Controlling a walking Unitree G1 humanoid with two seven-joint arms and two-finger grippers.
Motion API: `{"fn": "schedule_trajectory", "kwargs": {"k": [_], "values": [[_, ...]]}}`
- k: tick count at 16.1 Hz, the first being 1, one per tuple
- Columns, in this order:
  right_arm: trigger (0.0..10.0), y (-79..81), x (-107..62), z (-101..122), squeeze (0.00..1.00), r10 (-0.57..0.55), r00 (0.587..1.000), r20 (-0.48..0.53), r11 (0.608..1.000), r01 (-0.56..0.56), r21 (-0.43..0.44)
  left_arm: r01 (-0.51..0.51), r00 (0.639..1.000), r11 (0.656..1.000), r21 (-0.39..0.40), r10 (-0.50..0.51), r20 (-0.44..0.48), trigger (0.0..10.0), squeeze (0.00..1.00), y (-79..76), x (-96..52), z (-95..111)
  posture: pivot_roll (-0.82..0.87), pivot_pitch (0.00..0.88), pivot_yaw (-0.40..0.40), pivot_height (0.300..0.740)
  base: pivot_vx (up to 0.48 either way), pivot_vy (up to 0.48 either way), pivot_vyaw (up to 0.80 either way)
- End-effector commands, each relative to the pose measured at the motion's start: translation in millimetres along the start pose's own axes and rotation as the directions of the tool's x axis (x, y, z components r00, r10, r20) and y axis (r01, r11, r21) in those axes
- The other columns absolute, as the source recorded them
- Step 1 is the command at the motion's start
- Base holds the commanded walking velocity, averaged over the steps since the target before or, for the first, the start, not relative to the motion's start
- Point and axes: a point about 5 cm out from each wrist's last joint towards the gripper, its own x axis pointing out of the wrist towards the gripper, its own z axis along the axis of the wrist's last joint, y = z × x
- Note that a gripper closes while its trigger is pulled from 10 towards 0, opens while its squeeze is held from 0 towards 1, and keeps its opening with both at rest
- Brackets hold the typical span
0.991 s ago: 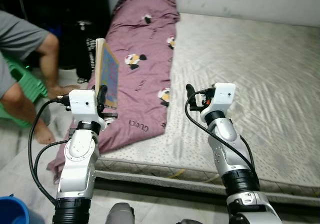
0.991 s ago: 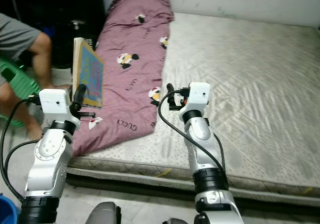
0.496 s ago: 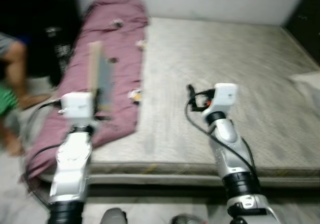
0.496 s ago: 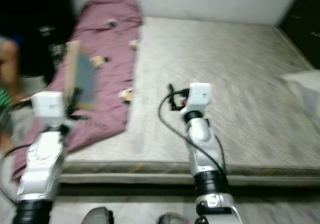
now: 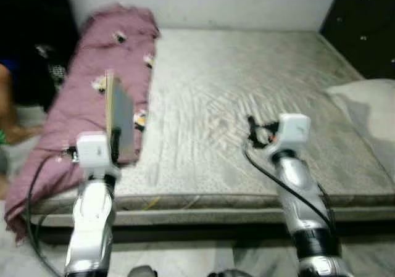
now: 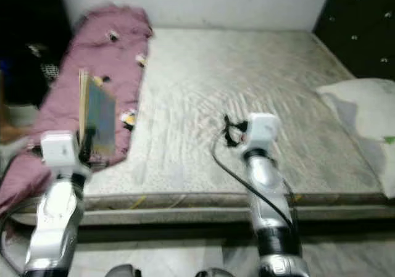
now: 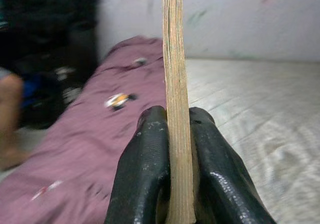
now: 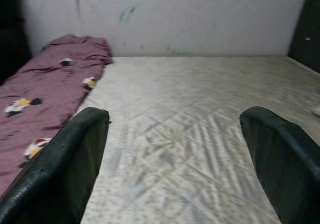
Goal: Clean up the room
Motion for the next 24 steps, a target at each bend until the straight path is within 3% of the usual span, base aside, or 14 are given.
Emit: {"fn": "schedule_trajectory", "kwargs": {"k": [1,3,4,8,11,14,18,24], "values": [[10.0,-2.3,-2.8,2,0.0,-0.001,1.0,0.002,1.0,0.001,-0.013,-0.046,0.996,0.999,0.023,0.045,0.079,10.0,0.0,8.1,0.5,15,-0.01,0.0,-0.008,0.74,0.0,0.0,0.0],[10.0,-10.5,-11.0,-2,0.0,-0.009,1.0,-0.012,0.999,0.008,-0.037,-0.067,0.997,0.996,0.055,0.064,0.053,10.0,0.0,11.6,-6.2,12,-0.01,0.0,-0.01,0.74,0.0,0.0,0.0],[10.0,-16.9,-17.9,-6,0.0,-0.018,0.999,-0.029,0.999,0.016,-0.051,-0.02,1.0,0.999,0.039,0.019,0.019,10.0,0.0,10.3,-13.5,8,0.0,0.0,-0.014,0.74,0.0,0.0,0.0],[10.0,-20.3,-30.9,-11,0.0,-0.02,0.998,-0.057,0.997,0.016,-0.071,-0.009,1.0,0.997,0.075,0.009,0.007,10.0,0.0,7.4,-22.4,5,0.0,0.0,-0.015,0.74,0.0,0.0,0.0],[10.0,-10.2,-25.3,-7,0.0,0.009,0.999,-0.052,0.998,-0.012,-0.055,0.039,0.999,0.998,0.05,-0.039,0.009,10.0,0.0,-2.9,-19.9,10,-0.01,0.0,-0.002,0.74,0.0,0.0,0.0],[10.0,2.5,-20.1,-4,0.0,0.046,0.998,-0.053,0.998,-0.048,-0.036,0.064,0.997,0.996,0.055,-0.065,0.028,10.0,0.0,-8.5,-18.6,17,-0.01,0.01,-0.01,0.74,0.0,0.0,-0.8],[10.0,0.8,-25.3,-6,0.0,0.051,0.996,-0.069,0.998,-0.054,-0.044,0.072,0.997,0.996,0.046,-0.072,-0.001,10.0,0.0,-8.2,-30.2,12,-0.02,0.026,-0.017,0.74,0.0,-0.169,-0.2],[10.0,-1.6,-26.5,-5,0.0,0.051,0.996,-0.076,0.997,-0.056,-0.061,0.067,0.998,0.997,0.04,-0.067,0.001,10.0,0.0,-7.4,-28.2,14,-0.03,0.029,-0.021,0.74,0.0,-0.419,0.0]]}}
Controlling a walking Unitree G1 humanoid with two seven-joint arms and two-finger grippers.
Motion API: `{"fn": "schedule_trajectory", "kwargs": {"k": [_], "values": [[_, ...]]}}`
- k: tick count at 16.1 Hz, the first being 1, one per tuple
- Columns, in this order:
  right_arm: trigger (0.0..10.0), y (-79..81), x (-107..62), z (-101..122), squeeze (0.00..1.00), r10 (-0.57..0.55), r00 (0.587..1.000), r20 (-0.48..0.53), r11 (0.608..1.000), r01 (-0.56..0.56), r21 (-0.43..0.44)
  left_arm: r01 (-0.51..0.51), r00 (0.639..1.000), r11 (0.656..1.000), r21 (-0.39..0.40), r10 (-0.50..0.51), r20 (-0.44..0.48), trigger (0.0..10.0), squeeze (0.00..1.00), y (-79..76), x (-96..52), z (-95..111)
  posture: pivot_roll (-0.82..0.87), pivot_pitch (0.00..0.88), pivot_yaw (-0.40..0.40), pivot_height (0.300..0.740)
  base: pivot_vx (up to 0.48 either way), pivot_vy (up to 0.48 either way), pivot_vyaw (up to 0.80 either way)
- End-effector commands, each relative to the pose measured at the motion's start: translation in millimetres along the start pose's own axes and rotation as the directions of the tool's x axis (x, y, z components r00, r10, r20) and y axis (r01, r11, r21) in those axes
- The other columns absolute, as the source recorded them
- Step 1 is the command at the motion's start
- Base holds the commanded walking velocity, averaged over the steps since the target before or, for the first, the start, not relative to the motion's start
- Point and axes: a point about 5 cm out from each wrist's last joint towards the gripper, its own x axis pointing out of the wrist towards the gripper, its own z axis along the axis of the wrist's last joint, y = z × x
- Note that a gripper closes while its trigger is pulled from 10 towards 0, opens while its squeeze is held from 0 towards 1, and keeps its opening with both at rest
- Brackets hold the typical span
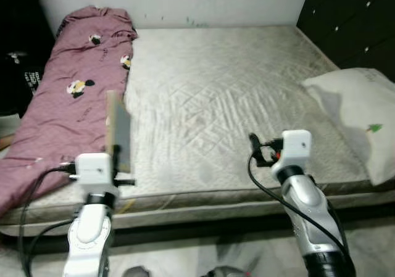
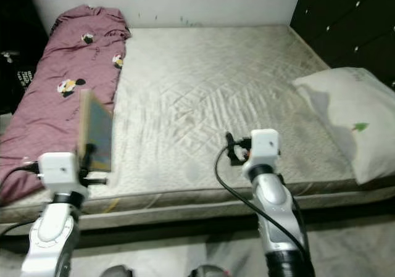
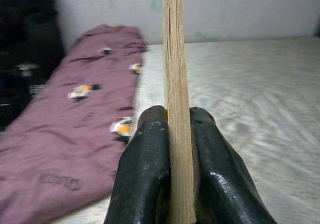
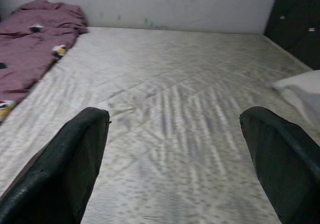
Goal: Clean up the room
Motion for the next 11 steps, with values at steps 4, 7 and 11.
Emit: {"fn": "schedule_trajectory", "kwargs": {"k": [4,7,11], "values": [[10.0,3.5,2.6,9.4,0.0,0.012,1.0,0.028,1.0,-0.011,-0.004,-0.013,0.999,1.0,0.014,0.013,0.05,10.0,0.0,4.7,3.5,12.3,-0.03,0.032,-0.019,0.74,0.0,-0.441,0.0],[10.0,5.2,3.0,9.8,0.0,0.016,1.0,0.027,1.0,-0.016,-0.003,-0.025,0.998,1.0,0.0,0.025,0.057,10.0,0.0,5.6,4.3,13.3,-0.02,0.034,-0.019,0.74,0.0,-0.143,0.0],[10.0,6.8,4.1,10.8,0.0,0.021,0.999,0.03,1.0,-0.021,-0.003,0.031,0.996,0.999,-0.02,-0.03,0.082,10.0,0.0,2.2,4.0,16.5,-0.02,0.034,-0.019,0.74,0.0,0.0,0.0]]}}
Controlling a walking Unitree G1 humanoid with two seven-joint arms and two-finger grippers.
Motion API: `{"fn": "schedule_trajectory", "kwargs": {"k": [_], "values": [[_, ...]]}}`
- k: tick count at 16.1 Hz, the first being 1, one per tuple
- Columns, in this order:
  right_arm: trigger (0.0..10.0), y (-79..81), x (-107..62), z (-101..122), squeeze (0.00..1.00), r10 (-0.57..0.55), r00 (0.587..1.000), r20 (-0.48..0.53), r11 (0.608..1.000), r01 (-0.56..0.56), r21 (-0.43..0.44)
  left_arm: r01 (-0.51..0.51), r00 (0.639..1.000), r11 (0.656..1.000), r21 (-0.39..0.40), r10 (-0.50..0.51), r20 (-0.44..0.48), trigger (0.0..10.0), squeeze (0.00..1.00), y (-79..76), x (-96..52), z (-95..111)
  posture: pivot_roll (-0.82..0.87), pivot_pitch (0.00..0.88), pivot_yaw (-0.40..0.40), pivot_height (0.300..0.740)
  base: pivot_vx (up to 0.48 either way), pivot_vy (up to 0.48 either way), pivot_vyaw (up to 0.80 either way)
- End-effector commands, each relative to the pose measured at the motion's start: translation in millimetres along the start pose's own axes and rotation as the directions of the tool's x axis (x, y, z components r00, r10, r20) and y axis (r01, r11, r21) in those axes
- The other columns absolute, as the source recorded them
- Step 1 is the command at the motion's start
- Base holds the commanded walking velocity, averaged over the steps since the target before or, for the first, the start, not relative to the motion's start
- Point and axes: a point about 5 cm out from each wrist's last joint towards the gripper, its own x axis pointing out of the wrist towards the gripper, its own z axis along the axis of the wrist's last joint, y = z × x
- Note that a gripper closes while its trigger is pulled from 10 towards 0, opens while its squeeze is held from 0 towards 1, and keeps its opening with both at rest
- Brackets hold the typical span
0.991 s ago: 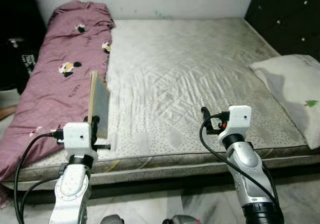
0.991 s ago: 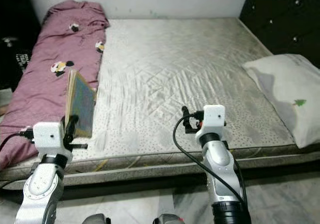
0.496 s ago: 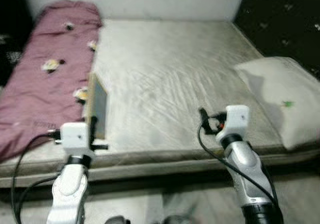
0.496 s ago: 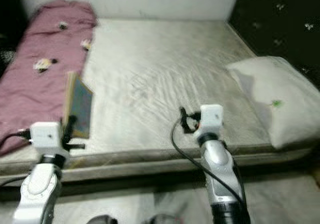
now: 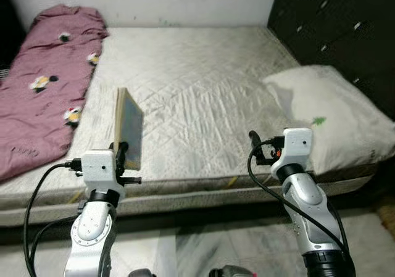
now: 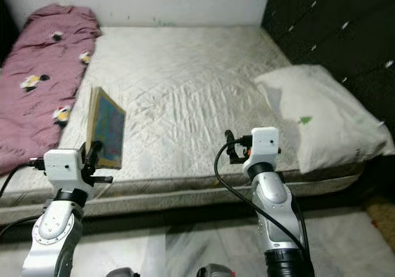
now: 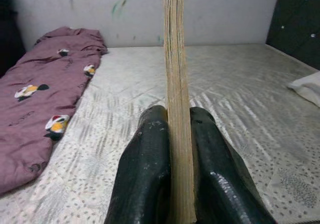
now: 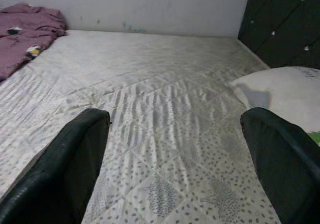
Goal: Clean up the room
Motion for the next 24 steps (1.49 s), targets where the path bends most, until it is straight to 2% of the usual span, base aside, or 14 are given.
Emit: {"fn": "schedule_trajectory", "kwargs": {"k": [1,20,24], "values": [[10.0,1.7,2.1,3.8,0.0,0.006,1.0,0.01,1.0,-0.006,-0.004,0.003,0.998,1.0,0.007,-0.004,0.067,10.0,0.0,2.7,1.2,12.6,-0.02,0.03,-0.022,0.74,0.0,0.0,0.0],[10.0,0.9,5.1,6.6,0.0,0.0,1.0,0.014,1.0,0.0,-0.009,0.018,0.998,1.0,0.002,-0.019,0.068,10.0,0.0,0.9,4.5,13.0,-0.03,0.04,-0.026,0.74,0.303,0.0,0.0],[10.0,0.0,5.1,5.8,0.0,-0.005,1.0,0.008,1.0,0.005,-0.004,-0.005,0.999,1.0,0.008,0.004,0.049,10.0,0.0,0.9,5.2,10.1,-0.03,0.04,-0.026,0.74,0.06,0.0,-0.2]]}}
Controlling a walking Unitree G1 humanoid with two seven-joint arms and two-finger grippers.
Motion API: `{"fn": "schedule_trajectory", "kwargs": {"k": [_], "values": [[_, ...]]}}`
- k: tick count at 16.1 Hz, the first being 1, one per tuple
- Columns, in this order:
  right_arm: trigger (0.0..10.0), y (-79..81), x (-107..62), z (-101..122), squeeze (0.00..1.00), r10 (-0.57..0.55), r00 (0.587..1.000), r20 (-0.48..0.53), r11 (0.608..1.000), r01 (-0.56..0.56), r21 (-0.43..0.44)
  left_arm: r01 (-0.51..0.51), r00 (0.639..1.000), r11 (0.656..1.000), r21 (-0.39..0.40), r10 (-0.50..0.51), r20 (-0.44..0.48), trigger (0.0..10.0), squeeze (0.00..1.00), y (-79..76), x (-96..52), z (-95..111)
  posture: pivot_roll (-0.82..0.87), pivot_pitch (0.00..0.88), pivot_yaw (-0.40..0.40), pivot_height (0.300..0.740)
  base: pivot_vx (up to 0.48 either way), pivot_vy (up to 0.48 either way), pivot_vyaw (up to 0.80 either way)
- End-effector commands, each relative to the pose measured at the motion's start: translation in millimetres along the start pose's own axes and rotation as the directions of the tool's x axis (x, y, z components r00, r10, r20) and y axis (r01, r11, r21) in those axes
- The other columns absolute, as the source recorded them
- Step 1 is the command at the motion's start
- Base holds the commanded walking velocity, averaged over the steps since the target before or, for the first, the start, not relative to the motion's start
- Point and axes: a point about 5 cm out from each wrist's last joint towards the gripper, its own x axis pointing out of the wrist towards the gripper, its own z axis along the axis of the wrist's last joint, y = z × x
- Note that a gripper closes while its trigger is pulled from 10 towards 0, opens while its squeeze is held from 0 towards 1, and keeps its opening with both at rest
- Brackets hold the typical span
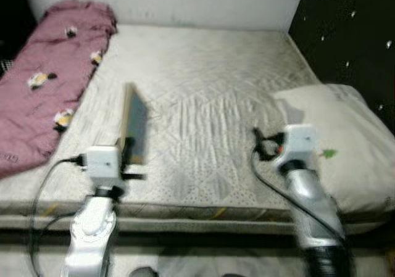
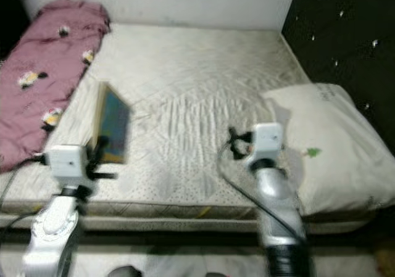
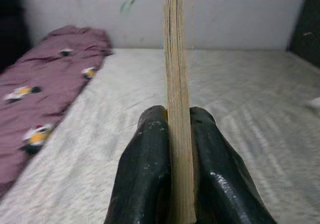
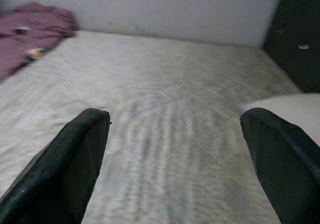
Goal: Clean up the room
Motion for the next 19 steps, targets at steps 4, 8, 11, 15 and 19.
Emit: {"fn": "schedule_trajectory", "kwargs": {"k": [4,8,11,15,19], "values": [[10.0,-7.7,-3.7,-3.7,0.0,-0.025,1.0,-0.018,1.0,0.025,-0.013,-0.009,1.0,1.0,0.008,0.009,0.023,10.0,0.0,0.2,0.2,5.0,-0.03,0.037,-0.027,0.74,0.0,0.0,-0.2],[10.0,-7.2,-4.2,-5.9,0.0,-0.025,0.999,-0.025,1.0,0.025,-0.018,-0.008,1.0,1.0,0.015,0.008,0.025,10.0,0.0,0.3,-0.4,4.8,-0.02,0.033,-0.033,0.74,0.0,-0.239,0.0],[10.0,-5.6,-1.5,-5.2,0.0,-0.019,1.0,-0.02,1.0,0.019,-0.018,-0.007,0.999,1.0,0.018,0.006,0.031,10.0,0.0,1.6,1.3,6.3,-0.02,0.028,-0.029,0.74,0.0,-0.407,0.0],[10.0,-2.2,3.6,-2.6,0.0,-0.011,1.0,-0.01,1.0,0.011,-0.015,-0.001,0.999,1.0,0.018,0.001,0.042,10.0,0.0,0.2,5.3,9.0,-0.01,0.036,-0.035,0.74,0.0,-0.409,0.0],[10.0,-3.0,4.1,-2.5,0.0,-0.01,1.0,-0.008,1.0,0.01,-0.018,-0.017,0.998,1.0,0.016,0.016,0.053,10.0,0.0,3.0,6.2,10.6,-0.01,0.037,-0.036,0.74,0.0,-0.286,0.0]]}}
